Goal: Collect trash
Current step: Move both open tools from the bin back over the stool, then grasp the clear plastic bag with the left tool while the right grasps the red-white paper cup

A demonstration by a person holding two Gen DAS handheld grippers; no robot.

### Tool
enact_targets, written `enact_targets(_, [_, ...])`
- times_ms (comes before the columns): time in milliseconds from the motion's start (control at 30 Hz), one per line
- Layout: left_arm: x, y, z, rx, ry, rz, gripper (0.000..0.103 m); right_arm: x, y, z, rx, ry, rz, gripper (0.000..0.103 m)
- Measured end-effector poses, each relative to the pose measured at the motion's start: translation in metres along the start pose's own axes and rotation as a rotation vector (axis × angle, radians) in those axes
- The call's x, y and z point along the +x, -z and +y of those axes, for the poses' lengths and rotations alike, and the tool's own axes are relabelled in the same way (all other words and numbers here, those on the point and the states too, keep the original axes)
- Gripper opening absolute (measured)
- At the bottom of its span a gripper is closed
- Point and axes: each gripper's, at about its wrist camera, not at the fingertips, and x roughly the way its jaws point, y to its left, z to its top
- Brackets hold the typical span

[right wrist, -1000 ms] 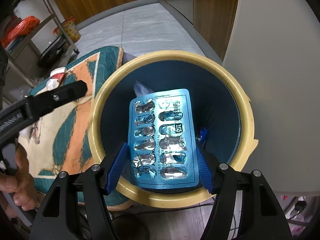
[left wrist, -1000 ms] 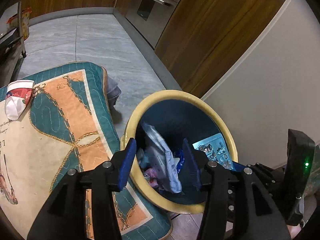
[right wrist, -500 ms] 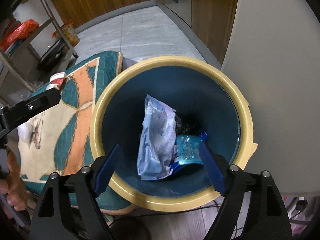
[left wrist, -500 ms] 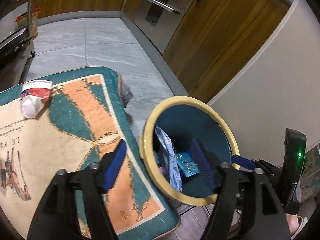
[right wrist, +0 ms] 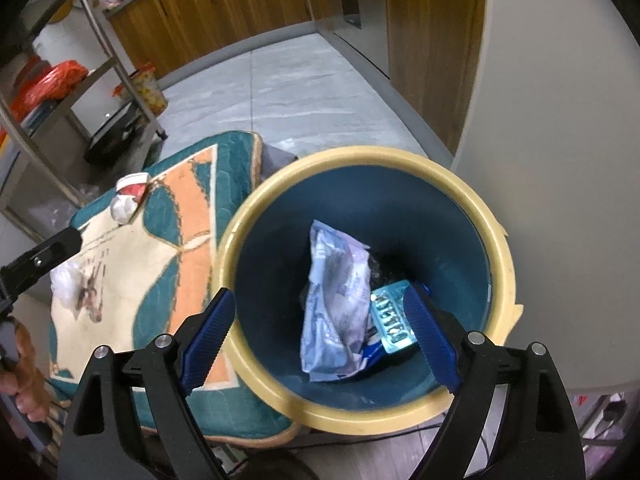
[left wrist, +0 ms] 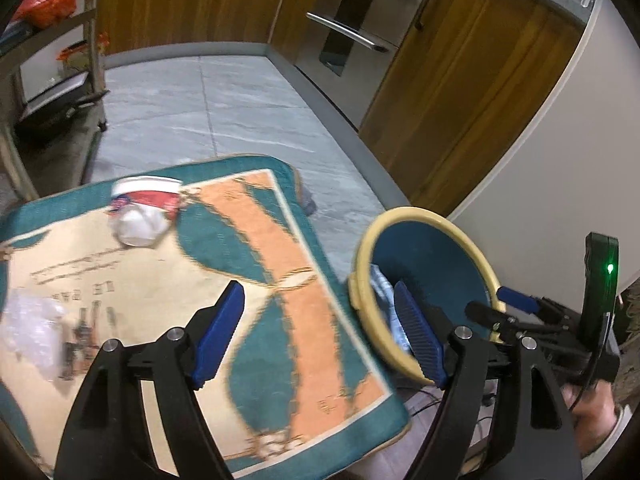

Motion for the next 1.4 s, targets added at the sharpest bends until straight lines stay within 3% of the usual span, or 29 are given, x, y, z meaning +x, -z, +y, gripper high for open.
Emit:
enact_targets(500, [-0.064,0.018,0.107,-0.078,-0.198,-0.066,0.081,-0.008,-0.006,0.064,-0.126,-0.056,-0.033,0.09])
enact_targets(900, [-0.076,0.047,0.18,-0.164,-0.331,-0.024,0.082,-0.012,-0.007,0.116,-0.206,-0.134,-0.039,0.091])
enact_targets(1100, [-0.064,0.054,0.201,-0.175,-0.367,0.017,0.082,-0.011,-0.008,0.14,-0.253,-0.156,-0.034,0.091])
enact_targets(1300, [-0.043,0.056,0.215,-0.19,-0.348,0.053,0.082,-0.009,-0.006,0.157,-0.286,-0.171,-0.022,0.091])
enact_targets(1400, [-0.032,0.057,0.22,-0.207,-0.324,0.085,0.073,-0.006,-0.005,0.164,-0.306,-0.17,-0.008,0.091])
